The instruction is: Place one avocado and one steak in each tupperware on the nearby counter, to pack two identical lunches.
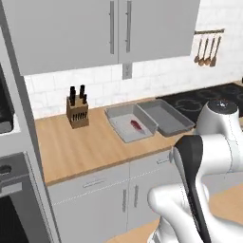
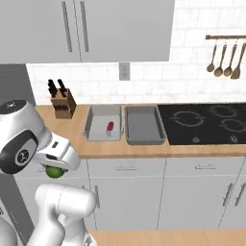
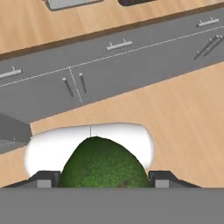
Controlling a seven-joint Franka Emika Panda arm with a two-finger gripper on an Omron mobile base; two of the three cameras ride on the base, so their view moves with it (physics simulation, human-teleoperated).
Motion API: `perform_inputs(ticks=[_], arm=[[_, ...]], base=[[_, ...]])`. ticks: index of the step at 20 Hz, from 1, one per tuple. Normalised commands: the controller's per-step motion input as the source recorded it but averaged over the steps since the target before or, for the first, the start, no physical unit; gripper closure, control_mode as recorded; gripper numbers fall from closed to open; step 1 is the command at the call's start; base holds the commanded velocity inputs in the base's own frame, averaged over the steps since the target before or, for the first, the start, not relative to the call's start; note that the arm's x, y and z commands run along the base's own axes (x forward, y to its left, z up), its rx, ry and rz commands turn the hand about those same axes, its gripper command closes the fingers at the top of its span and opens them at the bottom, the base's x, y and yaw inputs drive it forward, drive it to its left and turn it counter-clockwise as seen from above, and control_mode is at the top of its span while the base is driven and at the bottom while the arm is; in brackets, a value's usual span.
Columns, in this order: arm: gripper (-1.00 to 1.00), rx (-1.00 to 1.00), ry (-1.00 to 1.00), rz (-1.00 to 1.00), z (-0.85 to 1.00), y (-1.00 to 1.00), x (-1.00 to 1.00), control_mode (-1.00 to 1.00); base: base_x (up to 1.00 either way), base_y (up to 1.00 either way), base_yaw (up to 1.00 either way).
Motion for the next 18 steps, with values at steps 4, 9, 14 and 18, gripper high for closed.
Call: perform_inputs(ticks=[4,9,14,18], arm=[[1.00,0.00,0.00,0.00,0.00,0.00,0.00,1.00],[1.00,0.00,0.00,0.00,0.00,0.00,0.00,1.00],[1.00,0.00,0.00,0.00,0.00,0.00,0.00,1.00],[1.00,0.00,0.00,0.00,0.00,0.00,0.00,1.00]], base=[[0.42,-0.81,0.75],[0.46,-0.89,0.55],[0.37,-0.22,0.10],[0.17,0.49,-0.07]])
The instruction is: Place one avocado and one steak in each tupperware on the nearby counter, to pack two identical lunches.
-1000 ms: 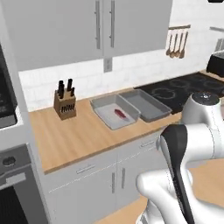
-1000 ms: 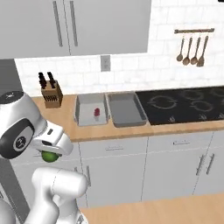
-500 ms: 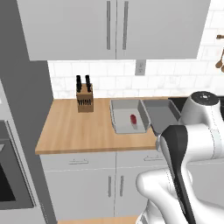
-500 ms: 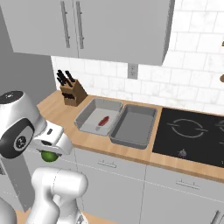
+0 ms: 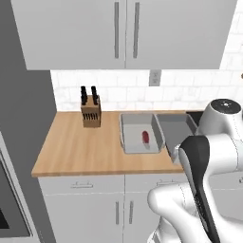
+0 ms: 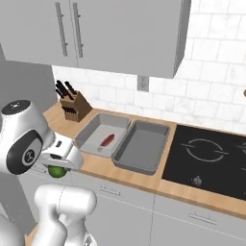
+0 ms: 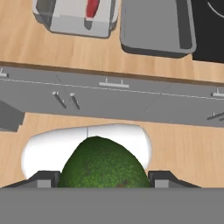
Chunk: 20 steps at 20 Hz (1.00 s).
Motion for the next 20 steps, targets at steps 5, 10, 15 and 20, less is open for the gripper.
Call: perform_inputs(ticks=[5,10,15,20], arm=[[1.00,0.00,0.00,0.00,0.00,0.00,0.00,1.00],[1.00,0.00,0.00,0.00,0.00,0.00,0.00,1.00],[1.00,0.00,0.00,0.00,0.00,0.00,0.00,1.00],[1.00,0.00,0.00,0.00,-0.03,0.00,0.09,-1.00]], base=[[0.33,0.70,-0.18],[0.62,0.10,-0.11],[0.75,0.00,-0.02],[0.34,0.00,0.00]])
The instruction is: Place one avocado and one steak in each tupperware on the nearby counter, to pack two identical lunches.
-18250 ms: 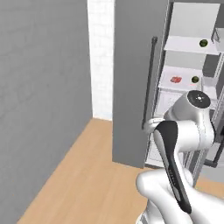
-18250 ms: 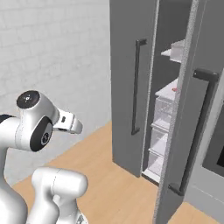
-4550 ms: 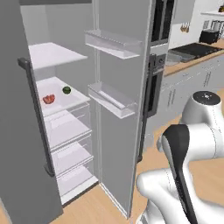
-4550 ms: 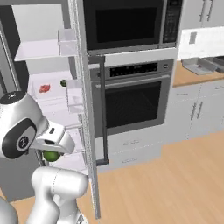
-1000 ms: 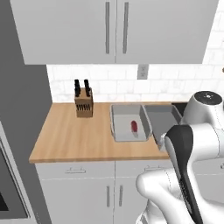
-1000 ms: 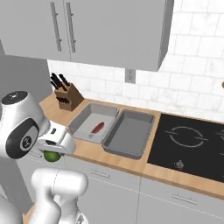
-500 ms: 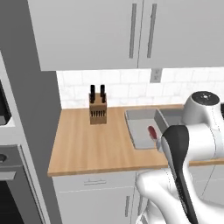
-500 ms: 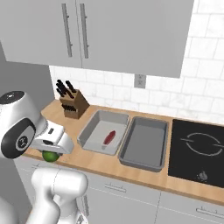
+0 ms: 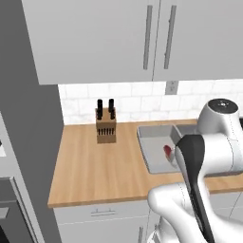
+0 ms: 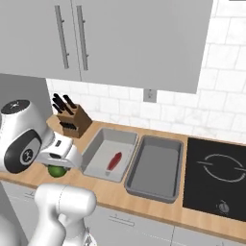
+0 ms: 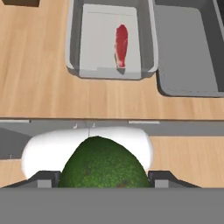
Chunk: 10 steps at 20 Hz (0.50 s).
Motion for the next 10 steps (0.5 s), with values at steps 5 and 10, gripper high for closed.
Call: perform_inputs(ticks=[5,10], arm=[[1.00,0.00,0.00,0.02,-0.20,-0.05,0.85,-1.00],[1.00,0.00,0.00,0.05,-0.16,-0.04,1.00,-1.00]], base=[[0.00,0.00,0.00],[0.00,0.00,0.00]])
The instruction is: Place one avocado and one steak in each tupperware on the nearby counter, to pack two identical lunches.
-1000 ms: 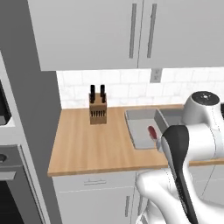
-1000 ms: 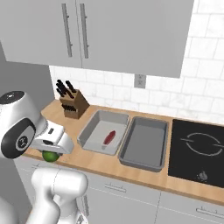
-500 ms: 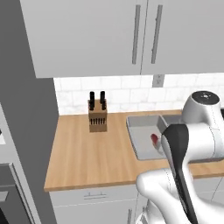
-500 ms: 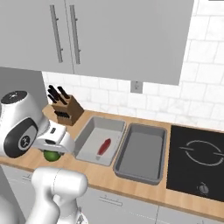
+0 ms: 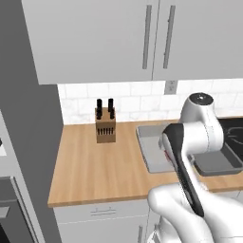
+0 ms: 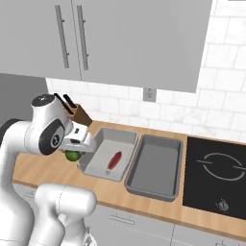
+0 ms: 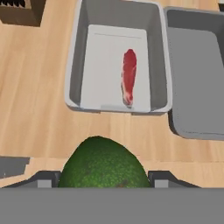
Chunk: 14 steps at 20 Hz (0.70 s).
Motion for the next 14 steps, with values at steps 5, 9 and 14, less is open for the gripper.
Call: perform_inputs(ticks=[5,9,14], arm=[[1.00,0.14,0.04,0.03,-0.31,-0.46,1.00,-1.00],[1.00,0.20,0.12,0.00,-0.67,-0.72,1.00,-1.00],[1.00,-0.05,0.09,0.00,-0.63,-0.07,1.00,-1.00]], base=[[0.00,0.00,0.00],[0.00,0.00,0.00],[0.00,0.00,0.00]])
